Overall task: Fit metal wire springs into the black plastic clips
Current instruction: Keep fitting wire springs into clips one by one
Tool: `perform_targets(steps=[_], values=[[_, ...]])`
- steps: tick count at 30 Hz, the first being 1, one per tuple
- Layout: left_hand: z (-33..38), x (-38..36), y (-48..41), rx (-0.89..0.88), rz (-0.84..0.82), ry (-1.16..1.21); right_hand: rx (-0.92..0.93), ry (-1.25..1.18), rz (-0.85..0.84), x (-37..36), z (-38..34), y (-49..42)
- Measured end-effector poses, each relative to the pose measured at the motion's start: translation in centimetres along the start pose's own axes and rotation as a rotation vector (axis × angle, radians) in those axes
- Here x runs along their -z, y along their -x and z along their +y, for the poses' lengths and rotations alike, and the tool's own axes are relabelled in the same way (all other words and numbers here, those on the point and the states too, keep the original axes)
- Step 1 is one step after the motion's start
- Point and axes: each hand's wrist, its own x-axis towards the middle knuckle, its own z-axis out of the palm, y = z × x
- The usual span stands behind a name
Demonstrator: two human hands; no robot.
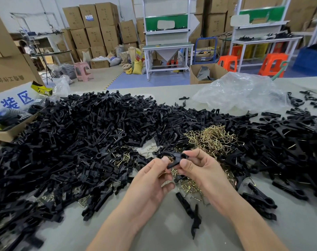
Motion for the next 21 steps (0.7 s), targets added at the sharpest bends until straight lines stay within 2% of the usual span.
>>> perform_targets(steps=[7,14,21], values=[[-0.1,-0.1,0.0,0.077,-0.036,0.058,-0.007,0.059,-0.009,0.1,0.0,0.0],[0.4,0.0,0.6,0.139,-0.187,0.162,-0.004,0.073,-0.063,0.3,-0.4,0.2],[0.5,-0.4,1.0,0.113,-0.262,0.278,-0.017,0.078,-0.09,0.5,-0.1,0.2]])
